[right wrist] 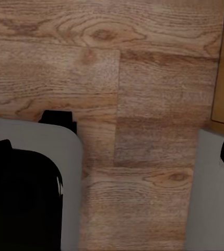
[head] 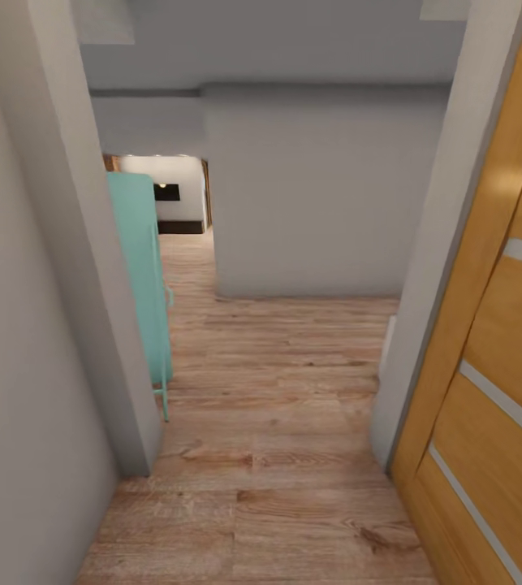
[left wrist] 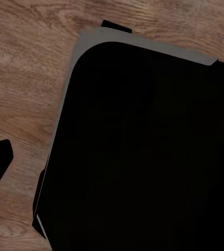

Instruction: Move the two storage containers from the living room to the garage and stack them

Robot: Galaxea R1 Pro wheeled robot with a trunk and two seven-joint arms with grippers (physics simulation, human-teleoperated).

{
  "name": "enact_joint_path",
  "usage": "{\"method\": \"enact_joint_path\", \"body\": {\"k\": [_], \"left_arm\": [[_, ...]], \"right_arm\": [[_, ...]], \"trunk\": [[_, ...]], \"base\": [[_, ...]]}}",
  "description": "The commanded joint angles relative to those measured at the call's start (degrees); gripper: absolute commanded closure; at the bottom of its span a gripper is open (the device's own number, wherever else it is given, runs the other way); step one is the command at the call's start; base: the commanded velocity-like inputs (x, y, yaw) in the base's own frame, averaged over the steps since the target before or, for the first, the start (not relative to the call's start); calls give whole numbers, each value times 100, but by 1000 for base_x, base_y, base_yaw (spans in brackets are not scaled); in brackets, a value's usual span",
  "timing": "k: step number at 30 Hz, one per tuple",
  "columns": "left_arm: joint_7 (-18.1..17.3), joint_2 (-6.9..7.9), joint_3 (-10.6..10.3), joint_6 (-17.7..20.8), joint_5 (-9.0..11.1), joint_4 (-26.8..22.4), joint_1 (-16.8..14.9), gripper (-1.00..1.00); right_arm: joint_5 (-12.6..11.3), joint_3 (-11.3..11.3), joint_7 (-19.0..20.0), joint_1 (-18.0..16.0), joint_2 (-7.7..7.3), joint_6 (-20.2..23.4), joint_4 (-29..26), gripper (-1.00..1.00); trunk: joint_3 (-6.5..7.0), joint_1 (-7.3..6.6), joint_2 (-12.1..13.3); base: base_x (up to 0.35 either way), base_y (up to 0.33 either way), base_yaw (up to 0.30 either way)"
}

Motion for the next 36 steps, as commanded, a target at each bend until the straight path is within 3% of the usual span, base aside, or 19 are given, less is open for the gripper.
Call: {"method": "enact_joint_path", "body": {"k": [1, 11, 20, 36], "left_arm": [[1, -1, 24, -4, 12, -3, -1, -100], [1, -1, 23, -11, 11, -3, -1, -100], [1, -1, 23, -12, 3, -3, -1, -100], [1, -1, 14, -20, -6, -12, -1, -100]], "right_arm": [[-35, 42, 14, -8, 0, -31, 18, -100], [-45, 27, 16, -8, 59, 24, 10, -100], [-57, 4, 11, -8, 245, 52, 7, -100], [-58, 2, 10, -8, 264, 53, 9, -100]], "trunk": [[-5, 3, -3], [-5, 3, -3], [-5, 3, -3], [-5, 3, -3]], "base": [[325, 0, 0], [326, 0, 0], [326, 0, 0], [326, 0, 0]]}}
